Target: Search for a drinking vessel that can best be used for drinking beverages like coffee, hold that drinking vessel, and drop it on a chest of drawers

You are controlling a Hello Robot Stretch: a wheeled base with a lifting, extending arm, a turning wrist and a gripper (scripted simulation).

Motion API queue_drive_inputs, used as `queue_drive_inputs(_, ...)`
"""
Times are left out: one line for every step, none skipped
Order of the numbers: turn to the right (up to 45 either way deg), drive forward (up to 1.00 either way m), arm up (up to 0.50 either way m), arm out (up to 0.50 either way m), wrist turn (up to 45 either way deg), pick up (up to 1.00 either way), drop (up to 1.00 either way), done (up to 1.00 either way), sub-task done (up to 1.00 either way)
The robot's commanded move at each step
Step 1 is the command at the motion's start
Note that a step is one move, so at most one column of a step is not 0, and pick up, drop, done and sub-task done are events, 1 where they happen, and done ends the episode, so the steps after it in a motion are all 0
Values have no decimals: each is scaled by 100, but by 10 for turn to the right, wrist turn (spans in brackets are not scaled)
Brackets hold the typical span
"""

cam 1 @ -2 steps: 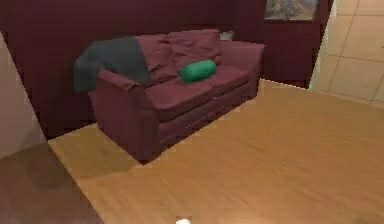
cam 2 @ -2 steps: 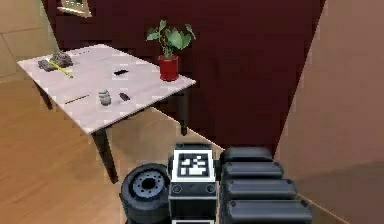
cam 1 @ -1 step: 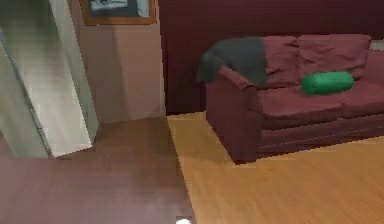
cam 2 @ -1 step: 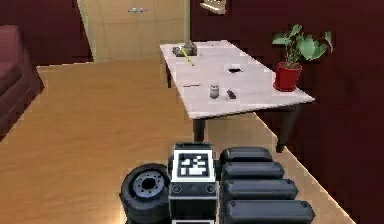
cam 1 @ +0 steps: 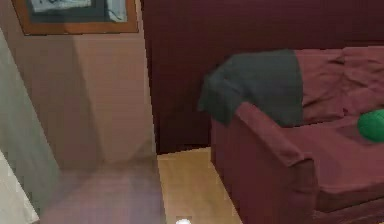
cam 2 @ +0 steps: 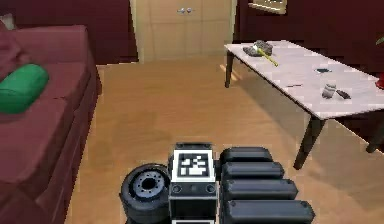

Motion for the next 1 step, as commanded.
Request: queue_drive_inputs(-450, 0, 0, 0, 0, 0, 0, 0, 0)
